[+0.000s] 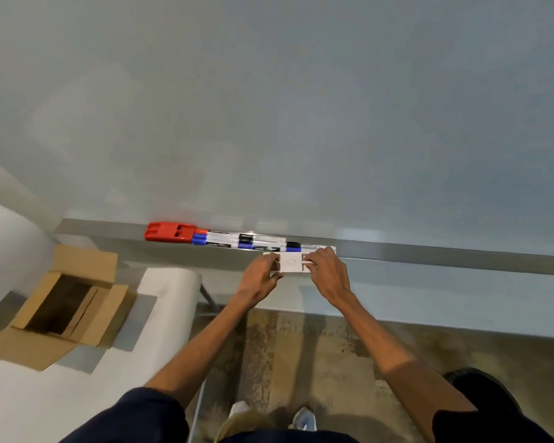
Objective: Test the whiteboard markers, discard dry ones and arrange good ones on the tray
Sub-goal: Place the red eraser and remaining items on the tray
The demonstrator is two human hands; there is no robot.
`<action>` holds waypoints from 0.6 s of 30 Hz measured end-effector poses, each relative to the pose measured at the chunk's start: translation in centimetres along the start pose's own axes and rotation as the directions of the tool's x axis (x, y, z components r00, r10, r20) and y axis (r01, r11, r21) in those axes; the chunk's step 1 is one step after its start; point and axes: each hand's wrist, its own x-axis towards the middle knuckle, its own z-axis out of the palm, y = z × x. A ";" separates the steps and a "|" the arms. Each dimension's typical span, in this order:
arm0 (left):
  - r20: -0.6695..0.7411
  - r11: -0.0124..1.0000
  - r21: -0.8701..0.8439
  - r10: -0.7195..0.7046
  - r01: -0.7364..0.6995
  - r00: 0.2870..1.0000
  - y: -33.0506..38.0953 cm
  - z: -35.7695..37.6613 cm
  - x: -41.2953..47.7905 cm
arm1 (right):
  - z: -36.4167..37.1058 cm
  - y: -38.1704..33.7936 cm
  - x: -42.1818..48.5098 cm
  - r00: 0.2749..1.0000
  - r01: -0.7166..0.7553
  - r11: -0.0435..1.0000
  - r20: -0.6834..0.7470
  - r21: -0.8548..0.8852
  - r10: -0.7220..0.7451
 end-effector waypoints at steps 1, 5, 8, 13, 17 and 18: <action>0.008 1.000 -0.005 0.009 -0.009 1.000 0.7 0.1 0.7 | -0.6 0.7 0.2 1.000 -0.010 1.000 -0.017 -0.004 0.010; 0.038 0.997 -0.020 0.081 -0.081 0.996 2.7 0.8 3.5 | -2.8 3.1 1.0 0.995 -0.055 0.998 -0.084 0.002 0.055; 0.032 0.992 -0.065 0.112 -0.109 0.993 4.2 1.4 5.4 | -4.4 4.9 1.9 0.990 -0.083 0.996 -0.116 0.020 0.085; 0.039 0.984 -0.077 0.163 -0.160 0.986 5.6 3.0 8.5 | -6.0 7.9 3.0 0.985 -0.126 0.991 -0.113 0.035 0.130; 0.057 0.970 -0.075 0.236 -0.232 0.970 6.6 4.0 10.7 | -6.4 10.1 3.3 0.970 -0.194 0.978 -0.132 0.074 0.202; 0.064 0.965 -0.079 0.256 -0.251 0.965 6.7 4.3 11.2 | -6.5 10.6 3.4 0.966 -0.211 0.974 -0.135 0.081 0.220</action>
